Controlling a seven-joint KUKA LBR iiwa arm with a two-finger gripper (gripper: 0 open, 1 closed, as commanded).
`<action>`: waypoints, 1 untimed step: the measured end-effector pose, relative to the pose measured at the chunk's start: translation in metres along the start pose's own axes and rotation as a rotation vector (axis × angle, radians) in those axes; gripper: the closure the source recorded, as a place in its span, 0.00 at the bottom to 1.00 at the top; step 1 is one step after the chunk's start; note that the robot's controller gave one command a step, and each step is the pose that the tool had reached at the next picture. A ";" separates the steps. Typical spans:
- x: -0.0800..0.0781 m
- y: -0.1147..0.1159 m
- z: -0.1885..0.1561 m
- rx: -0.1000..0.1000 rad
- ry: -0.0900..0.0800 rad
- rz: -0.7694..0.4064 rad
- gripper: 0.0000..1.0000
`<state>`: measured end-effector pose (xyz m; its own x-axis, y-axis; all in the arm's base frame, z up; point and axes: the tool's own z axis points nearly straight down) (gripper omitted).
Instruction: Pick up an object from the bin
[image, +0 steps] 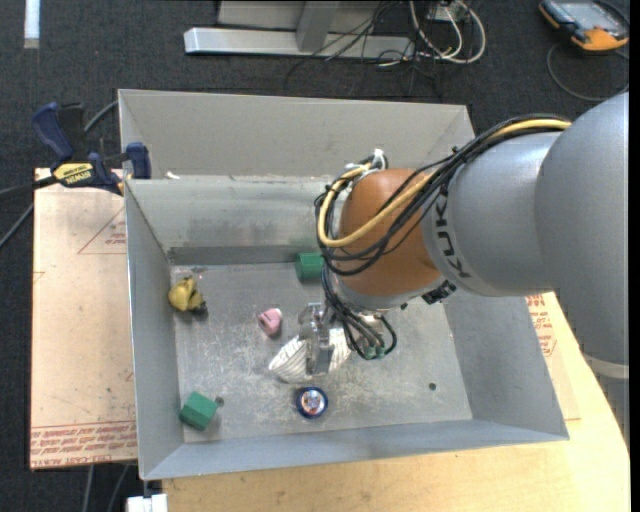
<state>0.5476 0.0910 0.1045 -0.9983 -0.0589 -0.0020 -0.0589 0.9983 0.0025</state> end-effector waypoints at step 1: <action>-0.011 0.010 -0.119 -0.001 -0.003 -0.036 1.00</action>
Offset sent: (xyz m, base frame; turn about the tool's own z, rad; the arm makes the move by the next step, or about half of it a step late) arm 0.0000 0.0000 0.0000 0.0000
